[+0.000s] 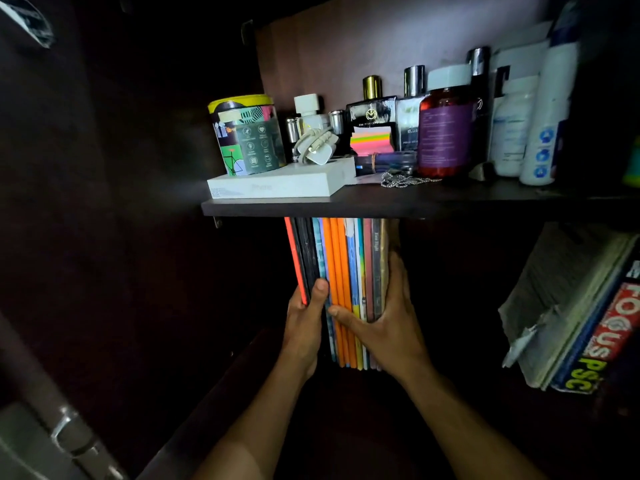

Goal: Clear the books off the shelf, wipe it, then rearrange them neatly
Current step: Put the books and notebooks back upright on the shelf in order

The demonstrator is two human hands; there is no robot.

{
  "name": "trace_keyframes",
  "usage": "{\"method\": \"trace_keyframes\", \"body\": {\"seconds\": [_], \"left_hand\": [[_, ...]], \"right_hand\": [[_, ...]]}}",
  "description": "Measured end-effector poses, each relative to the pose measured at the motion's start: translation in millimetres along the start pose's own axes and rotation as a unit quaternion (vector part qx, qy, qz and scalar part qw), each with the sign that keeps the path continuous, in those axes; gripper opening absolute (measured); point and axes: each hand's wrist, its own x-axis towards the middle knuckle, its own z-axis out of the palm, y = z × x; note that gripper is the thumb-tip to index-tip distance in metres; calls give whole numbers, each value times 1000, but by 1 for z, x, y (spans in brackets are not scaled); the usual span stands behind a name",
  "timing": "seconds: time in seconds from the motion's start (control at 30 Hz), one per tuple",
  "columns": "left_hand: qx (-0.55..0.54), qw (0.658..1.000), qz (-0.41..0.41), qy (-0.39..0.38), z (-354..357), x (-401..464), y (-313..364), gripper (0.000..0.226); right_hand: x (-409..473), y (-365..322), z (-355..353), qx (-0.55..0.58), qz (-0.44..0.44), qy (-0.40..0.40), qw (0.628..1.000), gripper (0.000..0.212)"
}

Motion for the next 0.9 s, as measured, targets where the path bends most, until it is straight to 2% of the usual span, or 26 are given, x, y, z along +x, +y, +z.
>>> {"method": "trace_keyframes", "body": {"seconds": [0.13, 0.2, 0.3, 0.33, 0.43, 0.6, 0.7, 0.8, 0.9], "left_hand": [[44, 994, 71, 65, 5, -2, -5, 78], [62, 991, 81, 84, 7, -8, 1, 87], [58, 995, 66, 55, 3, -15, 7, 62], [58, 995, 67, 47, 2, -13, 7, 61], [48, 996, 63, 40, 4, -9, 5, 83], [31, 998, 38, 24, 1, -12, 5, 65], [12, 998, 28, 49, -9, -25, 8, 67], [-16, 997, -14, 74, -15, -53, 16, 66], [-7, 997, -50, 66, -22, -84, 26, 62]], "right_hand": [[2, 1, 2, -1, -6, 12, 1000, 130], [2, 2, 4, -21, 0, 30, 999, 129], [-2, -3, 3, -40, 3, 40, 998, 127], [-2, -4, 2, -35, 1, 41, 999, 126], [0, 0, 2, -35, -4, 48, 998, 126], [-5, 0, -4, -53, -1, 48, 997, 130], [-19, -2, -17, -38, 5, 7, 999, 133], [-38, -13, -34, -36, 1, -9, 999, 127], [-63, -31, -55, -23, 26, 2, 999, 118]]}}
